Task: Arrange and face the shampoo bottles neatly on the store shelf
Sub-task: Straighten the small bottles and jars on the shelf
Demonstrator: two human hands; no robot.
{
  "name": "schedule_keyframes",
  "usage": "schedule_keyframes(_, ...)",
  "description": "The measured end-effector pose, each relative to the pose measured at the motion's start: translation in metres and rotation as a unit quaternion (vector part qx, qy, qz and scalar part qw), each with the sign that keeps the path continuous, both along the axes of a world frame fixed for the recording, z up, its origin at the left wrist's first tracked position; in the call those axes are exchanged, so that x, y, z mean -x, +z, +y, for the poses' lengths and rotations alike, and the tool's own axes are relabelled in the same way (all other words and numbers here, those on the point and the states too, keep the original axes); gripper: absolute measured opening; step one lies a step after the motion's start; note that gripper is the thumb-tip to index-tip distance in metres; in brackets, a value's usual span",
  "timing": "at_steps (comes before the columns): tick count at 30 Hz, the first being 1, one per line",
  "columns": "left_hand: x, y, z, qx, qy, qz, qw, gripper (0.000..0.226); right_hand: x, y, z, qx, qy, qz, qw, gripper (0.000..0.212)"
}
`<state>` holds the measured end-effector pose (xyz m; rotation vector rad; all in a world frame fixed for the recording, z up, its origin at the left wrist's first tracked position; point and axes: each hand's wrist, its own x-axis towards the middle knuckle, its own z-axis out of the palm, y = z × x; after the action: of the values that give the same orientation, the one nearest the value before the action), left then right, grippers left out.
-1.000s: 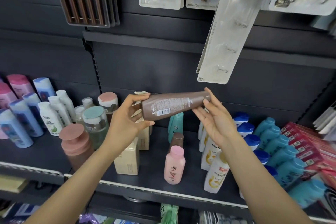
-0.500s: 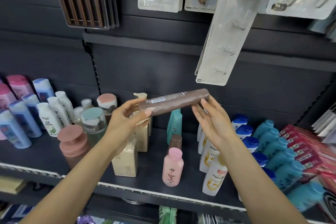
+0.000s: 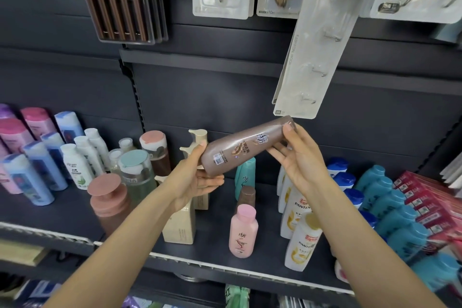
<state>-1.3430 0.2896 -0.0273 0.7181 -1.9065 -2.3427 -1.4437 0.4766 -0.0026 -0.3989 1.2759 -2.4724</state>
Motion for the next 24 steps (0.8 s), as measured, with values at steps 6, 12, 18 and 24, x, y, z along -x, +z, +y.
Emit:
schedule_keyframes(6, 0.013, -0.009, 0.001, 0.092, 0.006, -0.026, 0.995, 0.039, 0.006, -0.003, -0.003, -0.058, -0.063, 0.018, 0.996, 0.014)
schedule_keyframes(12, 0.025, -0.023, 0.001, 0.394, 0.086, 0.030, 0.915, 0.022, 0.018, -0.004, -0.008, -0.141, -0.097, 0.095, 0.981, 0.018)
schedule_keyframes(18, 0.030, -0.037, -0.012, 0.627, 0.046, 0.017, 0.777, 0.036, 0.040, -0.026, -0.018, -0.284, -0.095, 0.260, 0.918, 0.020)
schedule_keyframes(24, 0.032, -0.041, -0.032, 0.743, -0.053, -0.043, 0.666, 0.061, 0.059, -0.061, -0.029, -0.413, -0.046, 0.332, 0.847, 0.020)
